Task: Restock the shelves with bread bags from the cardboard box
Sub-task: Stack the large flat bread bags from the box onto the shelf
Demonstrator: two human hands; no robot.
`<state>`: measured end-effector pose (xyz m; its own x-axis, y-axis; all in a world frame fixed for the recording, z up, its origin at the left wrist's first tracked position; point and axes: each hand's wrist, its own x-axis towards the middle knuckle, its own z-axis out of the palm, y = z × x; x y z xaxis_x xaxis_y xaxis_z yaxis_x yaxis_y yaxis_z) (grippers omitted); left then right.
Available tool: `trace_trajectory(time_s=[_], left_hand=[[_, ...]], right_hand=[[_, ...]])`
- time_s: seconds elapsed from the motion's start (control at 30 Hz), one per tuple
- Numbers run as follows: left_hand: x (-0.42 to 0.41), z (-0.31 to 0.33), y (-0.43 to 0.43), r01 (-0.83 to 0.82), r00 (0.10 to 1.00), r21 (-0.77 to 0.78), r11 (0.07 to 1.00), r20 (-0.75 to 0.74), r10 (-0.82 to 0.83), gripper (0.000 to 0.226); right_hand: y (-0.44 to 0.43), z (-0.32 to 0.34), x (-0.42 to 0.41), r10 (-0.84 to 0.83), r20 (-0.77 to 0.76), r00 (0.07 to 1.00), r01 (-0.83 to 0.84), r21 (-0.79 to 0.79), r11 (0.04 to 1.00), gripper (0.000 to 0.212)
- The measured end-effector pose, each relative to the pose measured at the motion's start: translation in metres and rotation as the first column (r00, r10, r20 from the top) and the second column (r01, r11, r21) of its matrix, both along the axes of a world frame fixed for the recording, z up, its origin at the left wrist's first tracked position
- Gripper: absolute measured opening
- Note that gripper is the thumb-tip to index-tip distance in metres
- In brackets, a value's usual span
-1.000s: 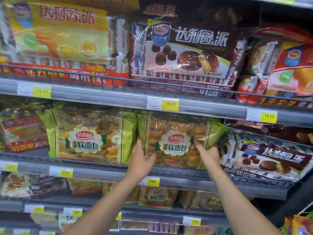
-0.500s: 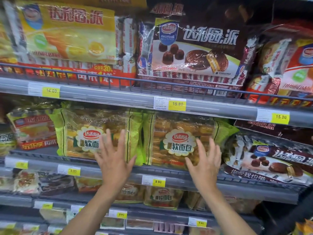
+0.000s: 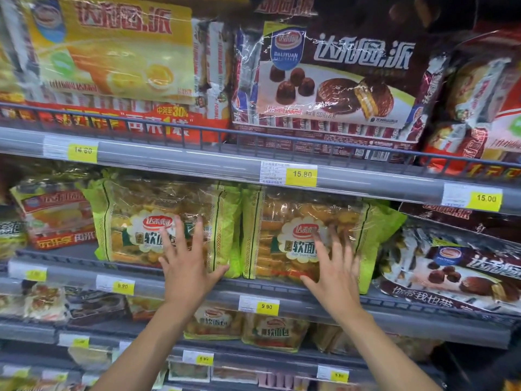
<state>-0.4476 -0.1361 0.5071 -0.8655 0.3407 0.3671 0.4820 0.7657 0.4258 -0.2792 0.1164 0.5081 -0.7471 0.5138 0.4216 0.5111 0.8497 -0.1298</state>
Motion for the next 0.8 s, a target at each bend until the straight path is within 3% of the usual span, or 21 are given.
trace_trajectory(time_s=[0.27,0.8], left_hand=[[-0.003,-0.002,-0.012,0.020,0.999,-0.077,0.997,-0.040,-0.023,0.132],[0.000,0.002,0.010,-0.093,0.995,-0.120,0.988,-0.050,0.088,0.126]], right_hand=[[-0.002,0.004,-0.004,-0.036,-0.048,0.998,0.040,0.091,0.995,0.115],[-0.005,0.006,-0.007,-0.085,-0.028,0.996,0.087,0.080,0.993,0.114]])
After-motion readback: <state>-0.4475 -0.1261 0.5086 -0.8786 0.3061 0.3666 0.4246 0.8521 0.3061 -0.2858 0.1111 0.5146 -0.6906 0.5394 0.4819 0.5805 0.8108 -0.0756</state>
